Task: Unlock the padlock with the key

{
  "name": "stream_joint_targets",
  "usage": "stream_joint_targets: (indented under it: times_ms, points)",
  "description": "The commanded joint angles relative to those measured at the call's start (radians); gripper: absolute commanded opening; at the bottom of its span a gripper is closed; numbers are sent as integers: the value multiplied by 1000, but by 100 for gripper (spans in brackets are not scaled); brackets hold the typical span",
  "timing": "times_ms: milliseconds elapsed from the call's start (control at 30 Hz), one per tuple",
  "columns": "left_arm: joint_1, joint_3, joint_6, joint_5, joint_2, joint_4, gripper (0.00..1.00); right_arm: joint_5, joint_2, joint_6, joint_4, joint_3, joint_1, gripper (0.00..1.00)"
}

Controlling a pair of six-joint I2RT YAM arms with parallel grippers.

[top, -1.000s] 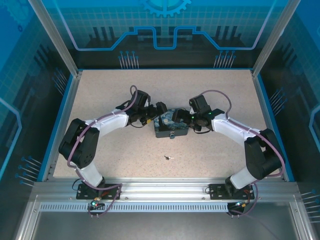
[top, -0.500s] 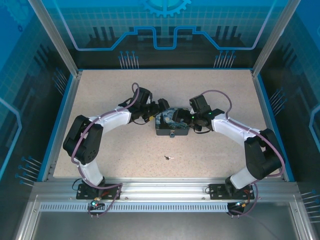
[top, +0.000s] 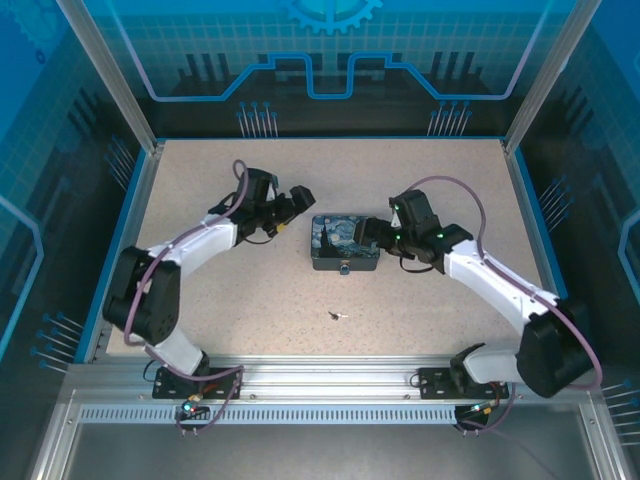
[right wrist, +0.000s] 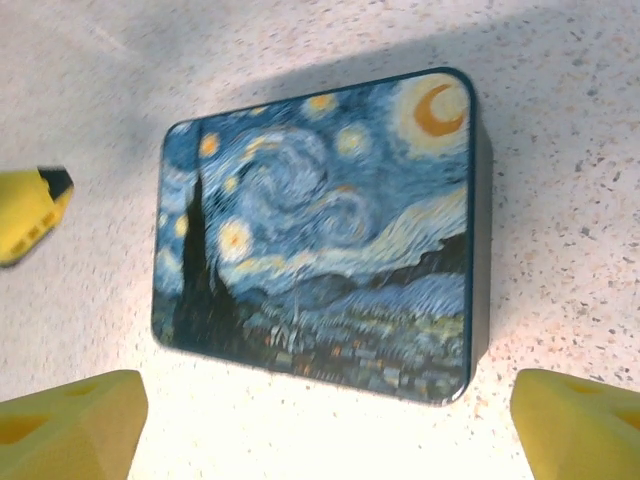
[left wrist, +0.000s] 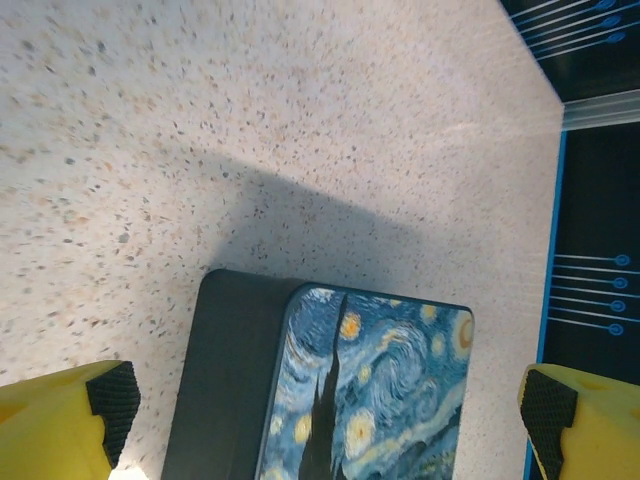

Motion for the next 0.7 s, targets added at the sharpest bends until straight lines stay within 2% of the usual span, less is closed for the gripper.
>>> stream_joint_targets:
  times_ms: [0,133,300,500,667]
  points:
    - [-2,-57,42,22,-88,-56,99,-52,-40,-137,-84,-42,60,90]
    - [0,-113,35,20,-157,-85,99,-68,-27,-264,-142,-34,163,80]
    - [5,-161,32,2,-225,-112,99,-49,67,-411,-175,-6,304,68]
    - [54,-188,40,1,-269,-154,99,-5,205,-507,-165,29,383,48]
    - [110,-220,42,10,-306,-173,99,35,297,-546,-170,69,433,47]
